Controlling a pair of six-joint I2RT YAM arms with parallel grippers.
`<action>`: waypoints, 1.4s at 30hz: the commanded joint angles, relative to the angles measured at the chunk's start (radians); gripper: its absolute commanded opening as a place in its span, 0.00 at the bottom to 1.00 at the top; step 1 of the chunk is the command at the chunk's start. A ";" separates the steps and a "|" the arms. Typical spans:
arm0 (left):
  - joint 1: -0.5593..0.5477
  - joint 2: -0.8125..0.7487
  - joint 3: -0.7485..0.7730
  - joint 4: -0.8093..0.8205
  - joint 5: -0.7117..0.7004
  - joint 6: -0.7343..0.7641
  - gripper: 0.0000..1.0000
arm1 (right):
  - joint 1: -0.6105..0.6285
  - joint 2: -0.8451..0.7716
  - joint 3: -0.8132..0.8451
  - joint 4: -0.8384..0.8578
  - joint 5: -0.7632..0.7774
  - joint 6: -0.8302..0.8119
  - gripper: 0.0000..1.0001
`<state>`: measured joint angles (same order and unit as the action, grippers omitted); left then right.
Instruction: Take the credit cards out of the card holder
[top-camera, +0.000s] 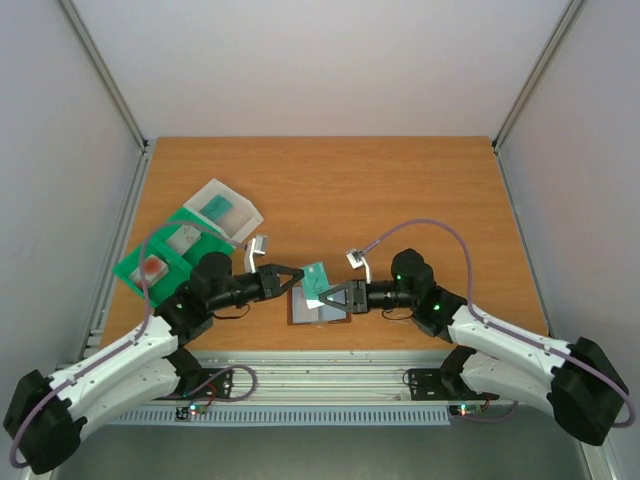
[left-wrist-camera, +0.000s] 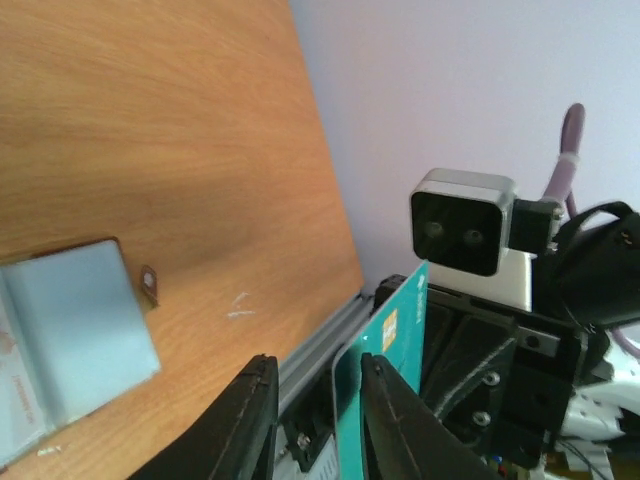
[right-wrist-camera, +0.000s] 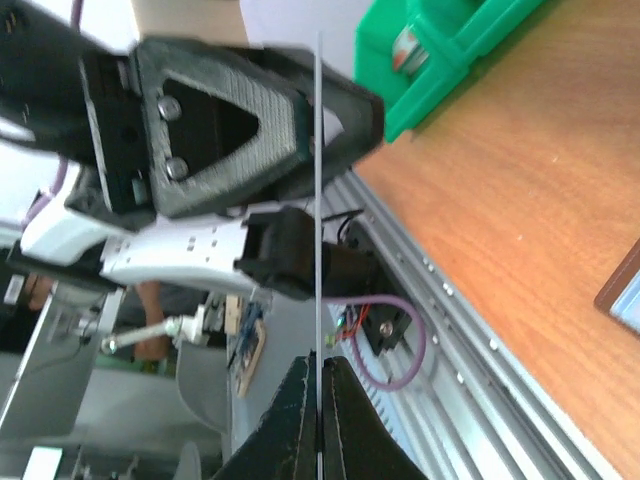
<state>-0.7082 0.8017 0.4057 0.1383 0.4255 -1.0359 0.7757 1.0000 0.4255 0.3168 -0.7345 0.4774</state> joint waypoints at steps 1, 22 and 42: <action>-0.003 -0.064 0.139 -0.285 0.151 0.219 0.24 | 0.006 -0.116 0.012 -0.184 -0.117 -0.155 0.01; -0.003 -0.058 0.309 -0.447 0.630 0.371 0.36 | 0.076 -0.262 0.226 -0.736 -0.297 -0.503 0.01; -0.003 0.009 0.373 -0.733 0.643 0.580 0.40 | 0.196 -0.175 0.248 -0.641 -0.232 -0.479 0.01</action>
<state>-0.7082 0.8127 0.7509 -0.5053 1.0630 -0.5407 0.9508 0.8158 0.6407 -0.3977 -0.9806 -0.0200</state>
